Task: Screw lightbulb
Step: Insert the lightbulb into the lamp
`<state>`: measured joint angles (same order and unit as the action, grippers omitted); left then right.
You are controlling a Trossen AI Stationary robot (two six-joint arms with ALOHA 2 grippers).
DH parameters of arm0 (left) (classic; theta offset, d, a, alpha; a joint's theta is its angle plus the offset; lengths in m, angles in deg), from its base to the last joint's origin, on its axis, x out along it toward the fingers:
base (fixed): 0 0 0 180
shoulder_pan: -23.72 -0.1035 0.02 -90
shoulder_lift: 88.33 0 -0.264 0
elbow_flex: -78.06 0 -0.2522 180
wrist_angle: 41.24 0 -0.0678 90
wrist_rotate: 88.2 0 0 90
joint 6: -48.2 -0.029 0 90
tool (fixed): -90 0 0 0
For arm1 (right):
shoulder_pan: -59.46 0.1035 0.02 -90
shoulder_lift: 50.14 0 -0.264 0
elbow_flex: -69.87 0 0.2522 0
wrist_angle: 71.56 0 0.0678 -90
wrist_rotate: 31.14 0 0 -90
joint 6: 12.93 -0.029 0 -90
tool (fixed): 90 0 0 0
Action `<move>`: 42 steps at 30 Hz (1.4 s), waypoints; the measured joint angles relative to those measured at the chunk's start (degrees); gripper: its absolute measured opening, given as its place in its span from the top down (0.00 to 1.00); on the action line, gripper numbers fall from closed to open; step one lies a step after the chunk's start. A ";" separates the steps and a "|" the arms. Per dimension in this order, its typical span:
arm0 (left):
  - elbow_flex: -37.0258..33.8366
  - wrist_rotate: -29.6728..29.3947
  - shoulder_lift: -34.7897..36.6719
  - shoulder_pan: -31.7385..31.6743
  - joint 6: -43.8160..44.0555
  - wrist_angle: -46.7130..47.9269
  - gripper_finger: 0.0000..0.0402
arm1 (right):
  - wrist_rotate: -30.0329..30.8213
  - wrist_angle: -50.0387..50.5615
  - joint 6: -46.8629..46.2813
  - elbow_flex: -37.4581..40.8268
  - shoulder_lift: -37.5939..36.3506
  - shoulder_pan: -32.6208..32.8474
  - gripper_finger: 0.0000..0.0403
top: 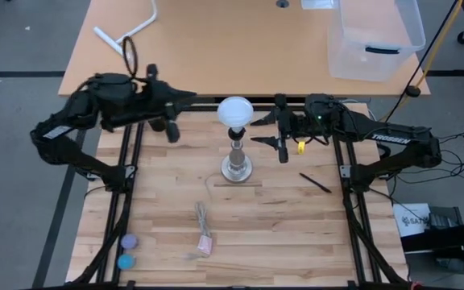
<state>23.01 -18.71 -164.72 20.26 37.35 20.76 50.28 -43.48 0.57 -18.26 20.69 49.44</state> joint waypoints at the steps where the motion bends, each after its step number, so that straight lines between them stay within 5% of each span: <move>1: -1.41 -0.28 0.98 0.15 0.47 -0.05 0.86 | 0.01 0.85 0.50 0.00 0.00 0.01 0.55; 6: -15.10 -2.97 5.98 0.15 3.19 -4.60 0.91 | 1.48 3.49 2.54 -0.02 0.00 0.02 0.68; 12: -38.18 -2.86 14.04 0.30 3.26 -25.26 0.99 | 5.77 5.24 4.84 0.00 0.00 0.14 0.97; 19: -56.25 4.29 18.02 -0.04 0.66 -50.40 1.00 | 15.47 2.59 7.39 0.00 0.00 1.57 1.00; 33: -58.49 12.73 16.37 -2.42 -7.53 -63.27 1.00 | 22.79 -8.85 8.65 0.15 1.95 1.51 1.00; 39: -58.46 12.78 16.37 -2.39 -7.64 -62.81 1.00 | 37.76 -12.29 7.29 2.97 2.00 1.86 1.00; 42: -58.46 12.78 16.35 -2.02 -7.68 -62.83 1.00 | 40.33 -19.18 6.59 9.48 -0.92 1.85 1.00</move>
<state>-35.45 -5.93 -148.38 18.24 29.67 -42.07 90.61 -62.66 7.17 -8.78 19.77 51.29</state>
